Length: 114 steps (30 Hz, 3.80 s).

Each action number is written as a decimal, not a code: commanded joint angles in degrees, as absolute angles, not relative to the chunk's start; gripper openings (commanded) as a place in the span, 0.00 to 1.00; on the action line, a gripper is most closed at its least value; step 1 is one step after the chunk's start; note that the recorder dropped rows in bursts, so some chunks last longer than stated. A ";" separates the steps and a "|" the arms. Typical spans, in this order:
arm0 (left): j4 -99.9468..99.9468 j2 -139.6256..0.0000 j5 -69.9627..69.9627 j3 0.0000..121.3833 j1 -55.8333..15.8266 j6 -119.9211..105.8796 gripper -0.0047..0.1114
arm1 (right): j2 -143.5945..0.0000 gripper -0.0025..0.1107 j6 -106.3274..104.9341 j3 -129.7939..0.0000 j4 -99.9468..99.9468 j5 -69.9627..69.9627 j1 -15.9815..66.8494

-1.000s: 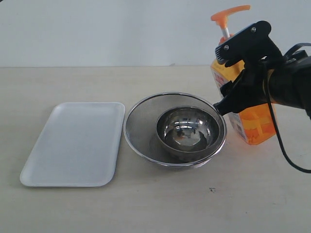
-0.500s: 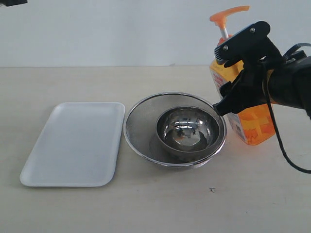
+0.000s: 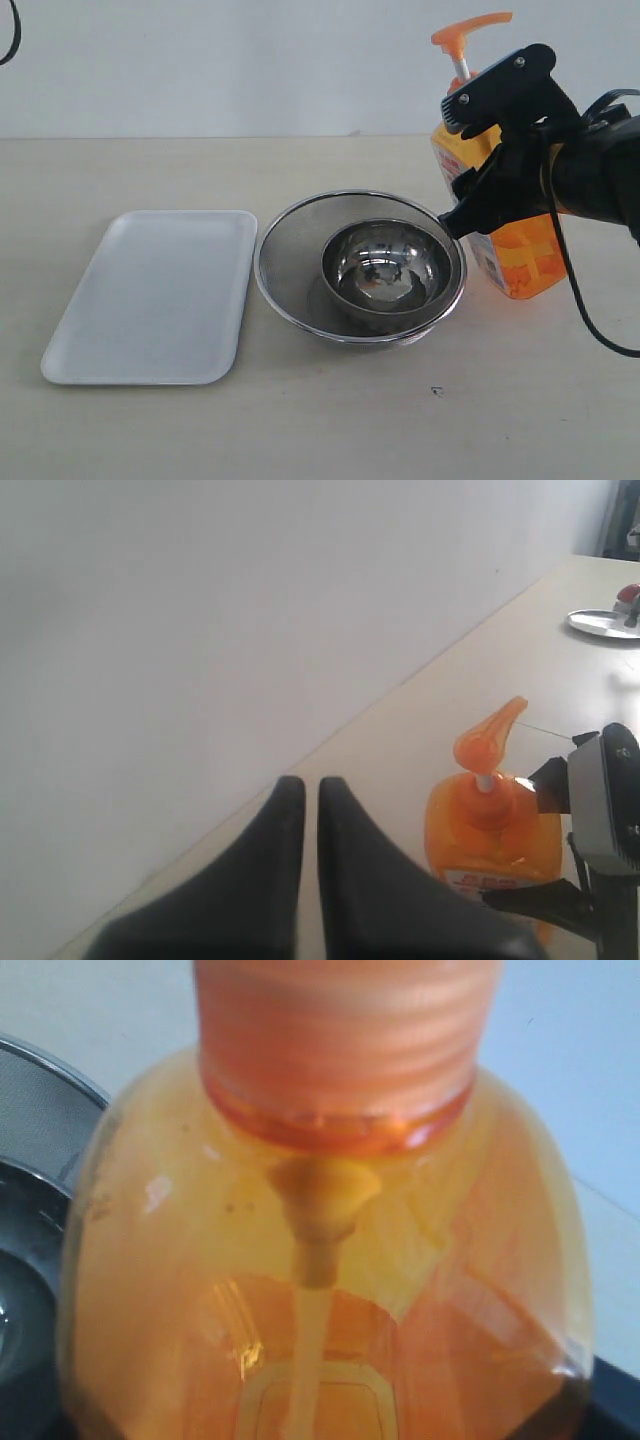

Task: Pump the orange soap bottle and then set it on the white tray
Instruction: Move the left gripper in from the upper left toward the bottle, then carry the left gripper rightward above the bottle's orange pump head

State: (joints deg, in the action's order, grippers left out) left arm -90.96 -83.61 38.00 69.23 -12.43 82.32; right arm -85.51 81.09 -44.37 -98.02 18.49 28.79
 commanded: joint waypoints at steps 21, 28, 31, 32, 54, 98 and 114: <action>-99.95 -96.21 37.67 86.59 -23.19 94.96 0.08 | -84.72 0.02 80.05 -45.34 -99.95 19.97 28.52; -99.95 -99.73 37.45 89.41 -26.23 95.64 0.08 | -84.72 0.02 80.05 -45.34 -99.95 19.25 28.52; -99.95 -102.25 37.61 91.72 -27.47 95.77 0.08 | -84.72 0.02 80.27 -45.34 -99.95 18.16 28.52; -99.95 -102.72 37.61 92.27 -27.86 95.77 0.08 | -84.72 0.02 80.27 -45.34 -99.95 18.02 28.52; -99.95 -112.00 31.98 100.85 -33.34 98.69 0.08 | -84.72 0.02 80.05 -45.34 -99.95 17.11 28.52; -99.95 -114.38 34.51 101.31 -33.88 99.63 0.08 | -84.72 0.02 80.17 -45.34 -99.95 17.11 28.52; -99.95 -114.38 31.13 101.31 -34.70 99.39 0.08 | -84.72 0.02 80.17 -45.34 -99.95 16.99 28.52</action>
